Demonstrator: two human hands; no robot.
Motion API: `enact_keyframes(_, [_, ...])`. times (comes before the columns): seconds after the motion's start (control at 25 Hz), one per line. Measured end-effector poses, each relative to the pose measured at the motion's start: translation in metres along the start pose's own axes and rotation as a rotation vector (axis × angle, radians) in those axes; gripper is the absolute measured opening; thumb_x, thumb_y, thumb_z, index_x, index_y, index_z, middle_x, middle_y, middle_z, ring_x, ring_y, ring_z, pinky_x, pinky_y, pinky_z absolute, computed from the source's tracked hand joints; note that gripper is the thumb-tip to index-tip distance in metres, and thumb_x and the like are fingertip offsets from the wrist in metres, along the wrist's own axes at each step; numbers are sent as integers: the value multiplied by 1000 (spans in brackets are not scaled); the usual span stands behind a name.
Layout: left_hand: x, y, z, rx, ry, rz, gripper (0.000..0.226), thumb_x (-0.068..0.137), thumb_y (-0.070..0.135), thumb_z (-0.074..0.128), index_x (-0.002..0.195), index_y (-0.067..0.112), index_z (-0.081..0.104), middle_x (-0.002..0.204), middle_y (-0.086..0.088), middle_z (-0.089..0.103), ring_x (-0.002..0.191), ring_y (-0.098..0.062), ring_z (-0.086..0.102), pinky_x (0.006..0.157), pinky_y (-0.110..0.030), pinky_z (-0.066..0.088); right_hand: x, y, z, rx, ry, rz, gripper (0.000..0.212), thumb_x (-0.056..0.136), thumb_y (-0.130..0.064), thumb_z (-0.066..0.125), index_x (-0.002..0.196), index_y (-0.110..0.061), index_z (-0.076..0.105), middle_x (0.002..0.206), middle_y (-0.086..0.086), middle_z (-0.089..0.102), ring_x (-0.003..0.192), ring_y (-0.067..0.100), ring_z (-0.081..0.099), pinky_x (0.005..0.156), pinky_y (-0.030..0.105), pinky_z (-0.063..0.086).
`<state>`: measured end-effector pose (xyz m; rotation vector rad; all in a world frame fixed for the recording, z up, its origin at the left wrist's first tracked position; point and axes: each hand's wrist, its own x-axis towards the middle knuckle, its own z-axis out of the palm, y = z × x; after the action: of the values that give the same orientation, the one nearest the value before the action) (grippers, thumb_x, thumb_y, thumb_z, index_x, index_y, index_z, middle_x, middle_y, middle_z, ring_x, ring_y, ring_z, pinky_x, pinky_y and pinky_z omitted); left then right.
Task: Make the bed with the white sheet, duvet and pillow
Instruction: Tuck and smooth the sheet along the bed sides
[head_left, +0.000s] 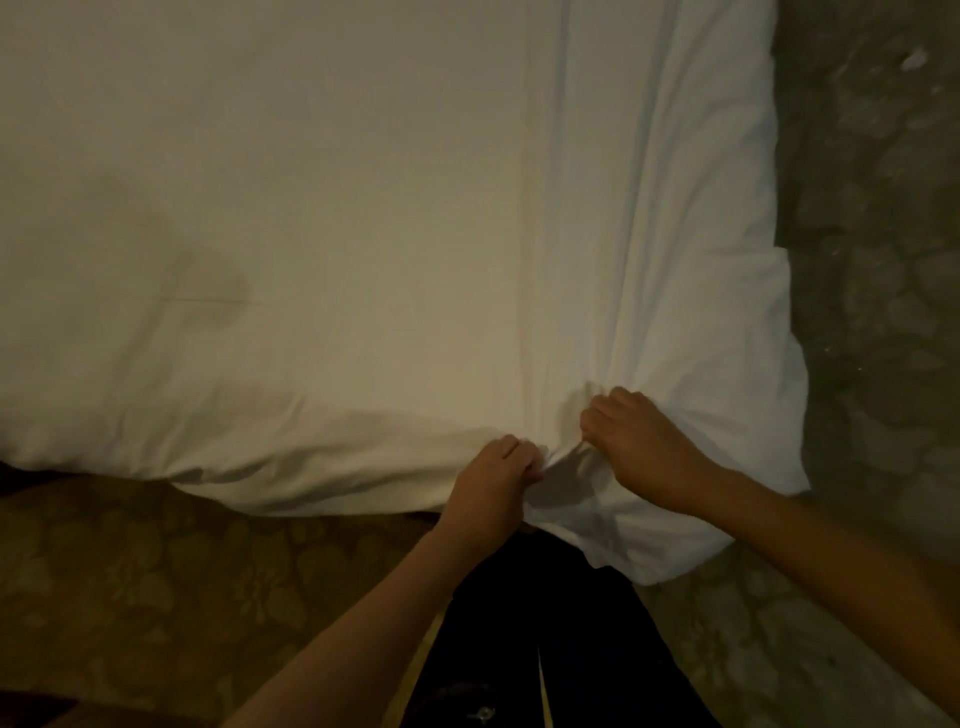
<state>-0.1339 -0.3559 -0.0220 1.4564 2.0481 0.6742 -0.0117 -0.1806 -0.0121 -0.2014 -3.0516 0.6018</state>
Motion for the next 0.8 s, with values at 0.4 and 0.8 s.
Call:
enact_keyframes(0.4, [39, 6, 4, 221, -403, -281, 30, 98, 31, 42, 110, 11, 61, 114, -9, 58, 106, -29, 53, 77, -37, 43, 10, 16, 15, 1, -280, 105, 17, 78, -12, 72, 69, -12, 57, 73, 6, 58, 67, 25, 58, 58, 30, 43])
enact_keyframes(0.8, [180, -94, -87, 490, 10, -9, 88, 79, 74, 33, 143, 15, 41, 149, -6, 38, 136, -25, 37, 106, -44, 31, 140, 76, 7, -150, -114, 235, 63, 91, -46, 25, 140, -11, 44, 149, 14, 37, 133, 31, 40, 108, 42, 29])
